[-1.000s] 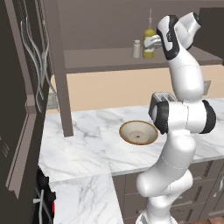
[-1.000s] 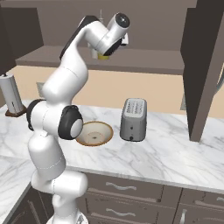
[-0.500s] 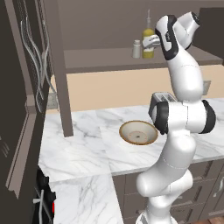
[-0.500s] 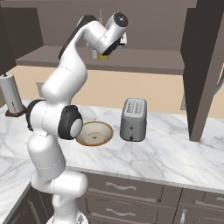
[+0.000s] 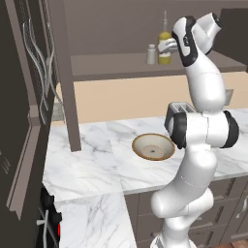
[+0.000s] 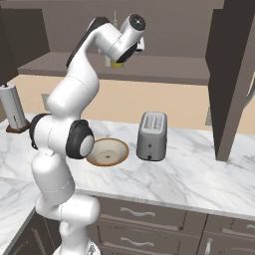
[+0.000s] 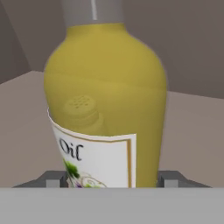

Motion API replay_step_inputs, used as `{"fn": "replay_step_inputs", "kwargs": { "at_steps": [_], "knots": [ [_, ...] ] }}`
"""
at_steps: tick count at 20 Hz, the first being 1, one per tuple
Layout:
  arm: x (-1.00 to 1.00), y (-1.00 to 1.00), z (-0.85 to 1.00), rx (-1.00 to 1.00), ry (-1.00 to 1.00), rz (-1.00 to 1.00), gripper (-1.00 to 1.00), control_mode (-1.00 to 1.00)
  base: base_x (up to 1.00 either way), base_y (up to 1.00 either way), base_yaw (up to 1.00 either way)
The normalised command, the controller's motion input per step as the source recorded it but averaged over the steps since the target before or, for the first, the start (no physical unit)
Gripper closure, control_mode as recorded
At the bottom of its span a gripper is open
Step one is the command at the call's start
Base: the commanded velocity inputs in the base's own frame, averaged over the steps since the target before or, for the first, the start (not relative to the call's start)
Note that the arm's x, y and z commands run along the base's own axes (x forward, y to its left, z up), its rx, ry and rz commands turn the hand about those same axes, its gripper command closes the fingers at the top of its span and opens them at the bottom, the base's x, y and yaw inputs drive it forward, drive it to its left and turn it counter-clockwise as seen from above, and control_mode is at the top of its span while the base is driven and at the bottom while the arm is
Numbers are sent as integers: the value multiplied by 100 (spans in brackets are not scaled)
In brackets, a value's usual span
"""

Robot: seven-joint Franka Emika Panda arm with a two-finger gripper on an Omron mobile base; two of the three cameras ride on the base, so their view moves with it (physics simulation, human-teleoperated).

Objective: Retrieve the bottle and the shaker from the cabinet and place them next to the mixing bowl on the counter. Then add garlic from the fridge to the mixing bowl.

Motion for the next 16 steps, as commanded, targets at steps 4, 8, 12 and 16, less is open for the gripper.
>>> {"fn": "replay_step_inputs", "kwargs": {
  "at_steps": [4, 8, 12, 16],
  "knots": [
    [-85, 0, 0, 0, -14, 0, 100, -100, 0, 0, 0],
    [-100, 0, 0, 0, -11, 0, 100, -100, 0, 0, 0],
    [-100, -2, 0, 0, -6, 0, 100, -100, 0, 0, 0],
    [-100, -5, 0, 0, 0, 0, 100, -100, 0, 0, 0]
  ]
}}
